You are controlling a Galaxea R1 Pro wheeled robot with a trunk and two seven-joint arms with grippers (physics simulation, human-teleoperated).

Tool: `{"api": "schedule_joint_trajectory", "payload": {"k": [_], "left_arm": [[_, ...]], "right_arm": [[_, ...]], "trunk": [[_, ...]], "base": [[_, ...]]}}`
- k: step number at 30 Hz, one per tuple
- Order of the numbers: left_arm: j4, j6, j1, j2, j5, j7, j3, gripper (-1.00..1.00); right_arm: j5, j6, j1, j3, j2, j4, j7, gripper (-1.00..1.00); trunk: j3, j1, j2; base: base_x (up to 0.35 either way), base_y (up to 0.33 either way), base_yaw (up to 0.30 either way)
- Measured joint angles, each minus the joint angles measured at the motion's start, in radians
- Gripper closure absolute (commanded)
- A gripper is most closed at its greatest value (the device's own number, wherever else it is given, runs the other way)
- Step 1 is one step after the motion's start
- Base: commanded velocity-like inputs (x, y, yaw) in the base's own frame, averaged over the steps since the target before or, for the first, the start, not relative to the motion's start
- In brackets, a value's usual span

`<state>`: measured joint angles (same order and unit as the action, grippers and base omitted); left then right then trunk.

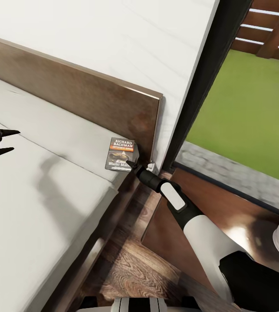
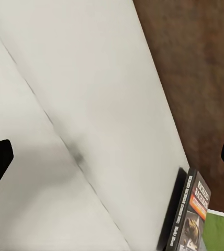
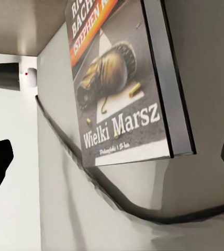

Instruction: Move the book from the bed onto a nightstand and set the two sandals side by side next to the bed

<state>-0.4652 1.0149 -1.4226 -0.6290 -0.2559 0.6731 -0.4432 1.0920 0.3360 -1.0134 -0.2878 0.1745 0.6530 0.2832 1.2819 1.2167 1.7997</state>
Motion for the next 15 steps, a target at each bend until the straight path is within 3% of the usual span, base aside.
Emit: {"api": "schedule_joint_trajectory", "payload": {"k": [15], "left_arm": [[0.0, 0.0, 0.0, 0.0, 0.0, 0.0, 0.0, -1.0]], "right_arm": [[0.003, 0.0, 0.0, 0.0, 0.0, 0.001, 0.0, -1.0]], "trunk": [[0.0, 0.0, 0.0]], "base": [[0.0, 0.0, 0.0]]}}
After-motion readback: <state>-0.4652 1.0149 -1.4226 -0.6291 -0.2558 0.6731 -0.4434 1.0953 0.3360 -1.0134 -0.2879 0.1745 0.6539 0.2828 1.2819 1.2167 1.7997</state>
